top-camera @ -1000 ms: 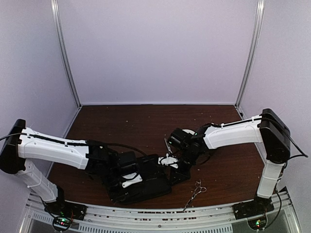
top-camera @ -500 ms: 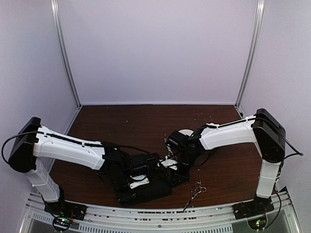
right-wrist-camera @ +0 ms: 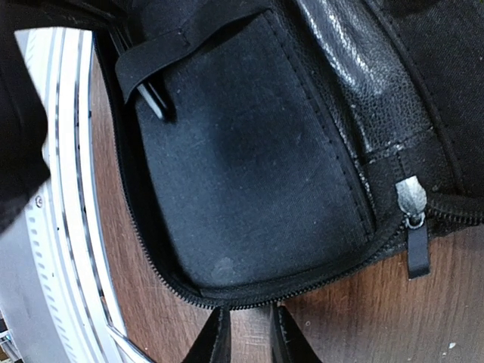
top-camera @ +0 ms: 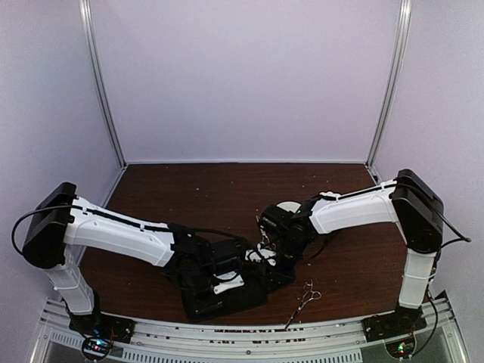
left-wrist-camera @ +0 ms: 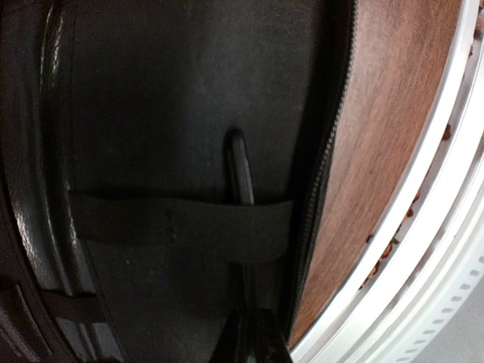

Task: Sort the hair-cutting tools

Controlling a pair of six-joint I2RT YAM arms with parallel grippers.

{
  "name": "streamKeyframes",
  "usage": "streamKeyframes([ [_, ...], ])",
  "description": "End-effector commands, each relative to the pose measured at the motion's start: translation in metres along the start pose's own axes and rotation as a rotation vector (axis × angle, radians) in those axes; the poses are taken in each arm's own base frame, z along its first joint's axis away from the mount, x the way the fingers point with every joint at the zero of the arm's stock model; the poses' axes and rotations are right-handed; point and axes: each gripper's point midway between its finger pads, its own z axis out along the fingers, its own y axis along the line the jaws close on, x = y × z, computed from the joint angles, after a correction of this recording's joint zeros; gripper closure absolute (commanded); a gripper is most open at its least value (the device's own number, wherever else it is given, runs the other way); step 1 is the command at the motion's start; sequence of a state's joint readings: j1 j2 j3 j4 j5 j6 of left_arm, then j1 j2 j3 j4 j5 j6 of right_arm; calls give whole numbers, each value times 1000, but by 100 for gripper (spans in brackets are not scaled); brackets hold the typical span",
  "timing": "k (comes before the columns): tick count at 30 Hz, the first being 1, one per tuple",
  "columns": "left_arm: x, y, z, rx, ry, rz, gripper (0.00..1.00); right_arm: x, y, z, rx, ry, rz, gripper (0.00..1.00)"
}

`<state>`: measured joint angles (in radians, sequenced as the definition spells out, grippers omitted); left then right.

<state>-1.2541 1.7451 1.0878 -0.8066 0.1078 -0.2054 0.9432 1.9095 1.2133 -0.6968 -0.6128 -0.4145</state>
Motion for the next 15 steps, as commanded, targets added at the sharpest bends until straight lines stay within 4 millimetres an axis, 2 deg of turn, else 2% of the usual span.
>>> streamKeyframes([
  [1,-12,1,13,-7,-37,33,100,-5,3,2,-22,2,-1,79],
  [7,-20,1,18,-4,-66,41,100,-4,3,4,-30,7,3,79],
  [12,-14,5,17,-27,-51,38,99,-4,3,3,-26,6,1,79],
  [13,-12,7,16,-39,-45,31,94,-5,3,3,-27,4,0,79],
  [15,-6,9,10,-55,-30,16,79,-4,3,3,-28,6,-1,79],
])
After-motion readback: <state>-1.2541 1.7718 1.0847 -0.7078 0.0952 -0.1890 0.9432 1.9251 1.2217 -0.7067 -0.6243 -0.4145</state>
